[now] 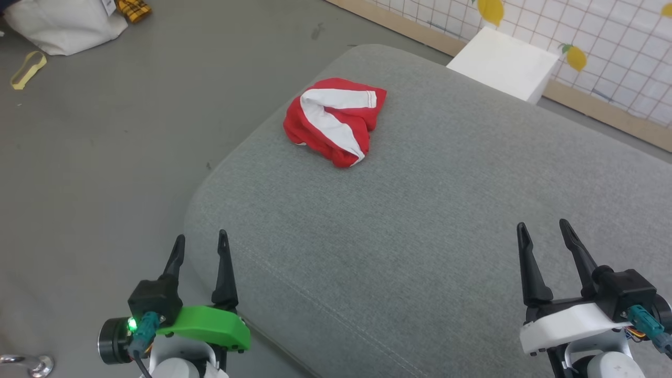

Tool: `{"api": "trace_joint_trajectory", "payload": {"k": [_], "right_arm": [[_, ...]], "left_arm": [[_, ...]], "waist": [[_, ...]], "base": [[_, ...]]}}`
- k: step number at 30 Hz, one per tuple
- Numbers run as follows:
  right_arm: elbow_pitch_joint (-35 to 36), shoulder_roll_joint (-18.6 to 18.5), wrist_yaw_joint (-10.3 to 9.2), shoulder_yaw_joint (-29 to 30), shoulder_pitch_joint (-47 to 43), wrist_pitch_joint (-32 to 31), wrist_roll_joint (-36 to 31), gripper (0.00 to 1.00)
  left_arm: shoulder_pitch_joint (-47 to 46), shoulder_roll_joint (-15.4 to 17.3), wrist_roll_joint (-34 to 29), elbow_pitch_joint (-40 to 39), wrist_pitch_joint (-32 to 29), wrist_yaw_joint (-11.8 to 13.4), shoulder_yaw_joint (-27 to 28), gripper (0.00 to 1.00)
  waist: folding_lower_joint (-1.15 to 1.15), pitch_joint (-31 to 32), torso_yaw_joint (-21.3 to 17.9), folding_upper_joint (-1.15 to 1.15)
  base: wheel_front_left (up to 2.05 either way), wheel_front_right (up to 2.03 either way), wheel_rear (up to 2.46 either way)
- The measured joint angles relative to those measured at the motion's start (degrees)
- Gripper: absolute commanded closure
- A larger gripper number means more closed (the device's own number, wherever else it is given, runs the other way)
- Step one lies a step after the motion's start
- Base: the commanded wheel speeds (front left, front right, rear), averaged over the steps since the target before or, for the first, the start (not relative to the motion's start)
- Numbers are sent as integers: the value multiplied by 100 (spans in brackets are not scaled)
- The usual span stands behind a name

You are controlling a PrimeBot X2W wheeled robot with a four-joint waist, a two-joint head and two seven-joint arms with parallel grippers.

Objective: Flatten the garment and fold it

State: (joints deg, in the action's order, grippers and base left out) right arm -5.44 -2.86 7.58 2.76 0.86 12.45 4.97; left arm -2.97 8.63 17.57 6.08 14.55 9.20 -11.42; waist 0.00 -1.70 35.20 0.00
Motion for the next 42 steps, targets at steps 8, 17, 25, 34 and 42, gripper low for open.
{"api": "trace_joint_trajectory", "payload": {"k": [8,17,25,34,42], "right_arm": [[146,1,0,-63,148,-115,-63,0],[527,3,0,-134,629,-248,-202,0],[765,7,0,-186,1049,-285,-296,0],[732,3,0,-299,1454,-99,-85,0],[677,54,4,-466,1712,129,47,0]], "left_arm": [[-687,56,455,124,-186,-138,344,0],[-2343,400,1335,683,-995,-389,991,0],[-3449,953,2198,1281,-2529,-449,1482,0],[-4043,1394,3014,1578,-4422,162,1895,0],[-3976,1791,3125,1432,-5342,816,2024,0]], "waist": [[0,-309,-237,0],[0,-1131,-745,0],[1,-2048,-1350,0],[1,-3057,-2138,0],[0,-3701,-2833,0]], "base": [[0,0,0],[0,0,0],[0,0,0],[0,0,0],[0,0,0]]}}
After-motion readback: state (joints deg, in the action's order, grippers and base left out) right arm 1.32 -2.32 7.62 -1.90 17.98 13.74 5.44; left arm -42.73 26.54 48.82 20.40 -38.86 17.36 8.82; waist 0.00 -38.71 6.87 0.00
